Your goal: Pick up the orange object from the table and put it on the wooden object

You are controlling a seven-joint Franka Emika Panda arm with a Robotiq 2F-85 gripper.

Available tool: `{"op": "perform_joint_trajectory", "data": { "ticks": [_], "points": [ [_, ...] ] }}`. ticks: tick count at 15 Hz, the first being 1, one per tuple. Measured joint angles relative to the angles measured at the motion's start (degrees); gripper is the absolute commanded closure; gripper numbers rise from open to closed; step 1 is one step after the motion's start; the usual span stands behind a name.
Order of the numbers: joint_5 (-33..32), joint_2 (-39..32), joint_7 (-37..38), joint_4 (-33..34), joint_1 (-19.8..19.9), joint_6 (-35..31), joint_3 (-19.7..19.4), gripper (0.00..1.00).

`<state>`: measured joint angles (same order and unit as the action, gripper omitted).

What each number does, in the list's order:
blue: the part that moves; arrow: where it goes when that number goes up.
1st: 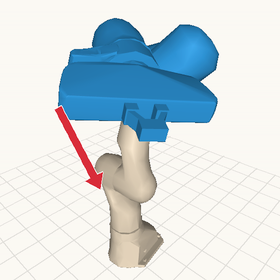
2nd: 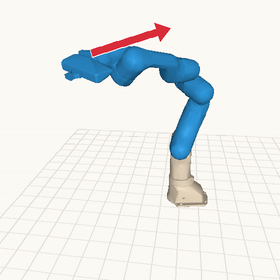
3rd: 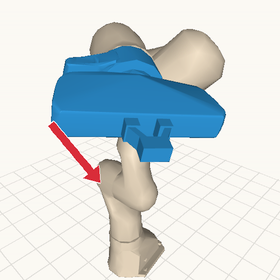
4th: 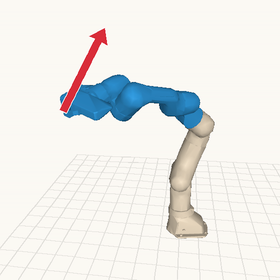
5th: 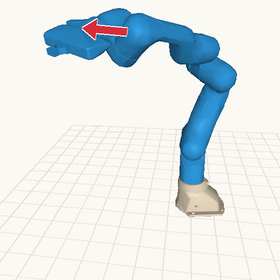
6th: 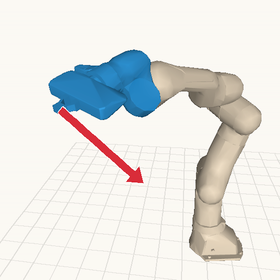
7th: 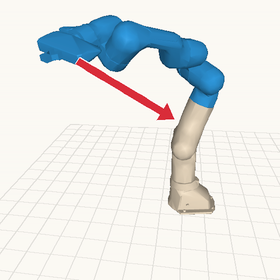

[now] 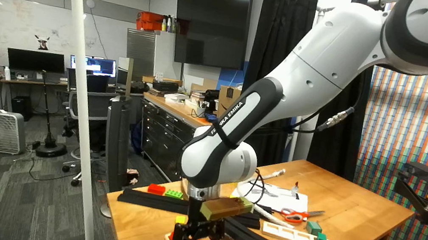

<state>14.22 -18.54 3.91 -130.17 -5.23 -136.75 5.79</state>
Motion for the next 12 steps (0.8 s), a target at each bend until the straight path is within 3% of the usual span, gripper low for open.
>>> {"op": "perform_joint_trajectory", "data": {
  "ticks": [5,8,12],
  "points": [
    [-9.55,7.60,13.05,-1.20,-0.72,0.83,-3.41,0.00],
    [-15.06,16.73,22.66,-3.53,-0.56,3.27,-5.19,0.00],
    [-19.55,30.07,34.63,-8.39,1.42,7.07,-4.76,0.00]
  ]
}}
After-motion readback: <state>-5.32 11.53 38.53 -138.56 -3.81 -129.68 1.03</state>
